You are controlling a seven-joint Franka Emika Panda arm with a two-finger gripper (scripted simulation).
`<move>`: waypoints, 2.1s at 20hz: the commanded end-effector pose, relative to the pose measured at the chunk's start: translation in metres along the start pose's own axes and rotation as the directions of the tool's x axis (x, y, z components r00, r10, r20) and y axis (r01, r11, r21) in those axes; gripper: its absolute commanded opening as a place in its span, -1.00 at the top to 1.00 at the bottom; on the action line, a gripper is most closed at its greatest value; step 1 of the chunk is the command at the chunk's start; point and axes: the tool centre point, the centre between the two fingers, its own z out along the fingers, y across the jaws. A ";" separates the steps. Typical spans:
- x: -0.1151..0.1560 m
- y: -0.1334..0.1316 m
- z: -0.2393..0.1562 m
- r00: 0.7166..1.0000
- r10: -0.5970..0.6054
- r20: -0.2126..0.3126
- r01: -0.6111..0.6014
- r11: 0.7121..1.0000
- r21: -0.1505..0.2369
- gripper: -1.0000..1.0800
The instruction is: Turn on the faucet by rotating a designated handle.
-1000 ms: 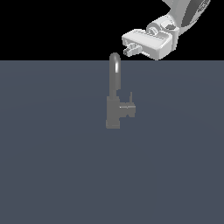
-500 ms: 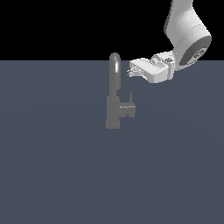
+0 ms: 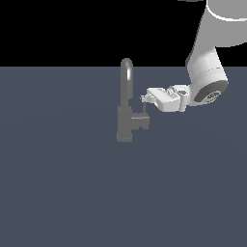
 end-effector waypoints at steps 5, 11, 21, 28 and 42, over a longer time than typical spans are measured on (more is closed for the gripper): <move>0.024 -0.001 0.002 0.997 0.052 0.055 -0.055 0.997 0.054 1.00; 0.023 -0.001 0.002 0.997 0.049 0.053 -0.052 0.997 0.052 1.00; 0.020 0.008 0.003 0.997 0.049 0.052 -0.051 0.997 0.051 1.00; 0.016 0.022 0.004 0.997 0.049 0.052 -0.051 0.997 0.051 1.00; 0.008 0.044 0.004 0.998 0.039 0.047 -0.042 0.998 0.056 1.00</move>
